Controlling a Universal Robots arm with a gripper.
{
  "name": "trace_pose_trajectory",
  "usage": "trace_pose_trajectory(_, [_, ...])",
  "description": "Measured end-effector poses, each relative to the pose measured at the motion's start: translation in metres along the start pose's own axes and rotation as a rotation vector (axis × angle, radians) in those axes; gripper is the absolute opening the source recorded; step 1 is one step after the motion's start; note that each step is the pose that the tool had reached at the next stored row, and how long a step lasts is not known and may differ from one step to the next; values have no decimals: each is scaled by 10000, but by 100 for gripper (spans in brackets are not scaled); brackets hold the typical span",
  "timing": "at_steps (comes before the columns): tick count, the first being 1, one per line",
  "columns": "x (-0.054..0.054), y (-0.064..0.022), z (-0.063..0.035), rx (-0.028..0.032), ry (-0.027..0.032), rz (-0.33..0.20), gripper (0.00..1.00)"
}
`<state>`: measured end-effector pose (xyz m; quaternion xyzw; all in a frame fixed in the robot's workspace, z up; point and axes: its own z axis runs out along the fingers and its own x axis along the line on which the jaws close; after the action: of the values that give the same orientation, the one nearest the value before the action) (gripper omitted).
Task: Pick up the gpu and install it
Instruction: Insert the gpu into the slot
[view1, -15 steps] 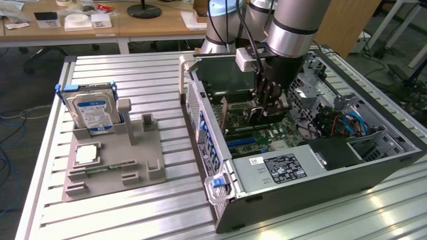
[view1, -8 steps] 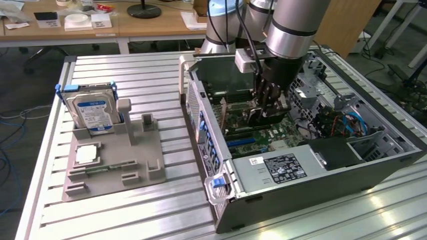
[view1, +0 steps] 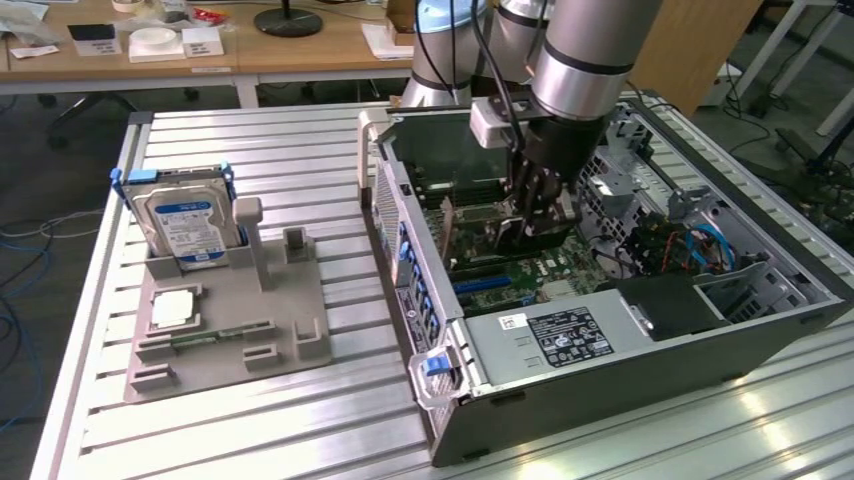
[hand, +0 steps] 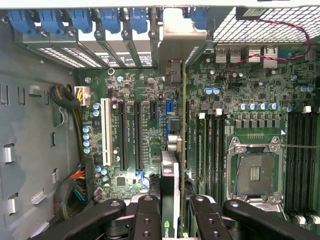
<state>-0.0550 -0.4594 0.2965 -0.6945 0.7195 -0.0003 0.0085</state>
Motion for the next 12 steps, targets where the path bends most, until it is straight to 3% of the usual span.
trace_pose_trajectory(12, [7,0,21,0,1,0,27])
